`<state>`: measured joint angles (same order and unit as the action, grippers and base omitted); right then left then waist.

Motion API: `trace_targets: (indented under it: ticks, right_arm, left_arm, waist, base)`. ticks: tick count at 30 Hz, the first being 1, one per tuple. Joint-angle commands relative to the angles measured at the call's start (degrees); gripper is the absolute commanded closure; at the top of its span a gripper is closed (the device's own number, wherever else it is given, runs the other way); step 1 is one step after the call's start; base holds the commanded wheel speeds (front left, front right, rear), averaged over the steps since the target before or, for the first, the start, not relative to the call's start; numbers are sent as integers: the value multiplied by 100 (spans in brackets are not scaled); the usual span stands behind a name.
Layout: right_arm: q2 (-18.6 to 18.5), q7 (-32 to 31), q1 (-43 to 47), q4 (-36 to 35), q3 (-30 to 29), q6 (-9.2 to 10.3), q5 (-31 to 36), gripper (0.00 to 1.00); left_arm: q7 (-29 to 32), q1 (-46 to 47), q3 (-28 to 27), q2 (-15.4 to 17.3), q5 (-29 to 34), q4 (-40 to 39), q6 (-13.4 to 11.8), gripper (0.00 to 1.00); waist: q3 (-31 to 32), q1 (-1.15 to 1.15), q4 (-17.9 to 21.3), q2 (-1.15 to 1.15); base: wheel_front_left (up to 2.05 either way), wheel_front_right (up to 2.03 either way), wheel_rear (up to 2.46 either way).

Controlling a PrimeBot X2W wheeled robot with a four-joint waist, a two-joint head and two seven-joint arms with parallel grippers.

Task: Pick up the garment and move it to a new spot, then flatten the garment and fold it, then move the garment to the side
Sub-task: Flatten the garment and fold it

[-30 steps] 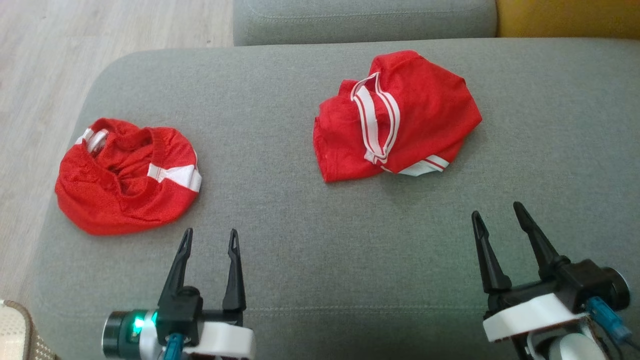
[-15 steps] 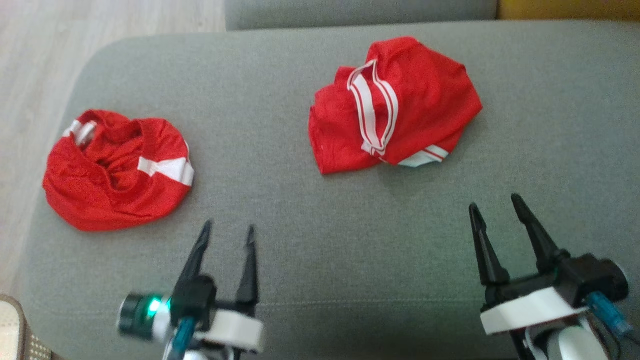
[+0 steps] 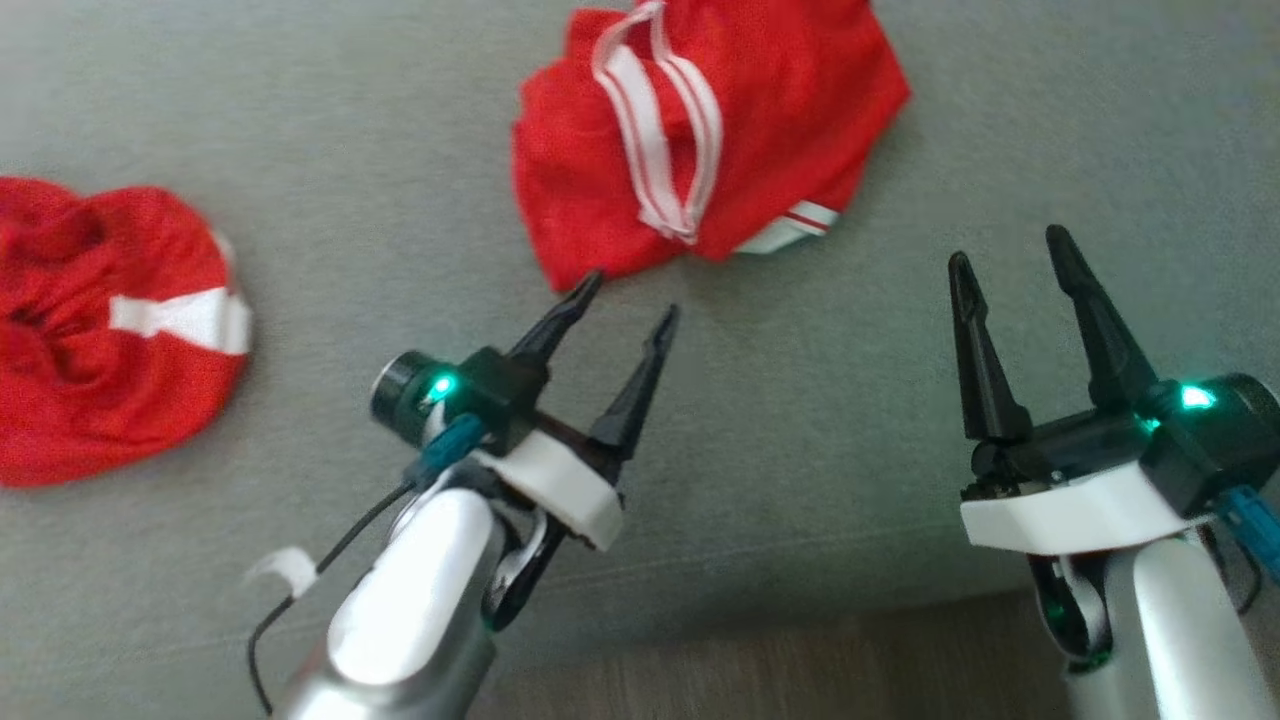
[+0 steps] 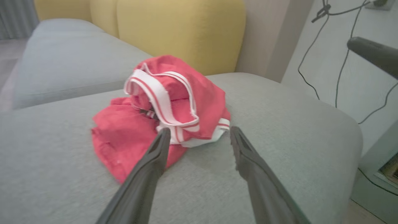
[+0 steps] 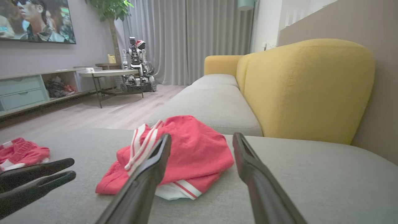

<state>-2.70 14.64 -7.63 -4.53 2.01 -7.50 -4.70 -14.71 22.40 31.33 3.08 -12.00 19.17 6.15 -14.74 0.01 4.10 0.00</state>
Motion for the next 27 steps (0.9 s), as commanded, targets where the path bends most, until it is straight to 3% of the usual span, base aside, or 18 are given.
trace_targets:
  ticks: [1, 7, 12, 20, 21, 22, 23, 27]
  right_arm:
    - [-18, 36, -154, -251, 93, 1, -49, 0]
    - [-18, 36, -263, -348, 36, 1, -104, 0]
    - [-18, 36, -298, -384, 24, 1, -187, 0]
    - [-18, 36, -344, -389, 33, 1, -266, 0]
    - [-18, 36, -352, -387, 37, 1, -273, 0]
    - [-18, 36, -363, -386, 43, 1, -280, 0]
    - [-18, 36, -374, -389, 46, 1, -295, 0]
    - [-18, 36, -409, -385, 72, 1, -364, 0]
  left_arm:
    - [-29, 301, -5, -18, -123, -52, 29, 0]
    - [-29, 712, 216, -19, -336, 346, -277, 0]
    - [-29, 1095, 290, -20, -426, 890, -760, 0]
    - [-29, 1455, 111, -20, -526, 904, -1194, 0]
    - [-29, 1479, 82, -20, -527, 861, -1227, 5]
    - [-29, 1492, 64, -20, -521, 835, -1245, 61]
    - [-29, 1496, 53, -20, -536, 820, -1235, 100]
    - [-29, 1590, -22, -20, -888, 527, -989, 100]
  waist:
    - [-319, -1, 392, 0]
    - [-510, -1, 706, 0]
    - [-663, -1, 944, 0]
    - [-809, -1, 1099, 0]
    - [-816, -1, 1109, 0]
    - [-818, -1, 1119, 0]
    - [-815, -1, 1130, 0]
    - [-741, -1, 1197, 0]
  base:
    - [0, 0, 0]
    - [0, 0, 0]
    - [0, 0, 0]
    - [0, 0, 0]
    - [0, 0, 0]
    - [0, 0, 0]
    - [0, 0, 0]
    - [0, 0, 0]
